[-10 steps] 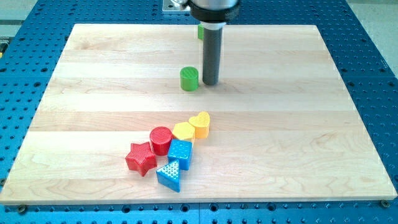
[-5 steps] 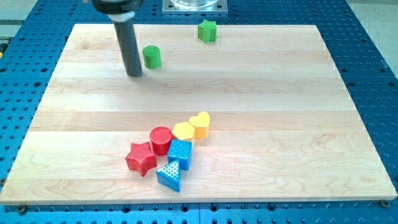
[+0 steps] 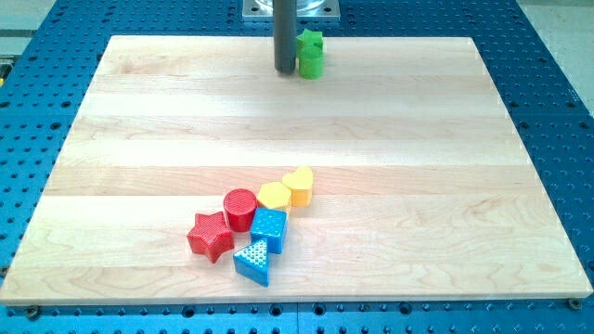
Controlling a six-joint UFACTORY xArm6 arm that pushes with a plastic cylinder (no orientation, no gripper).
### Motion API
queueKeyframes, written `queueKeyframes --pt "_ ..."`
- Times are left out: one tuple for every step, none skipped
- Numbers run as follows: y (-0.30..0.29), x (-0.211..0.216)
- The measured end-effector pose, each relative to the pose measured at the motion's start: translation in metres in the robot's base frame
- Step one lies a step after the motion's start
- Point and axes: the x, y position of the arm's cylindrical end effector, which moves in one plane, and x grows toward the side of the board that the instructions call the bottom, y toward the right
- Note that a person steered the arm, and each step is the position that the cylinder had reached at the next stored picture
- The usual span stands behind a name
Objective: Place the green blocks at the top center of the board
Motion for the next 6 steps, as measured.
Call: queueKeyframes --pt "-0.015 0.027" --pt "0.033 0.012" --pt "0.053 -0.001" --pt "0.049 0.007" --pt "0.092 0.024" --pt "0.124 0.024"
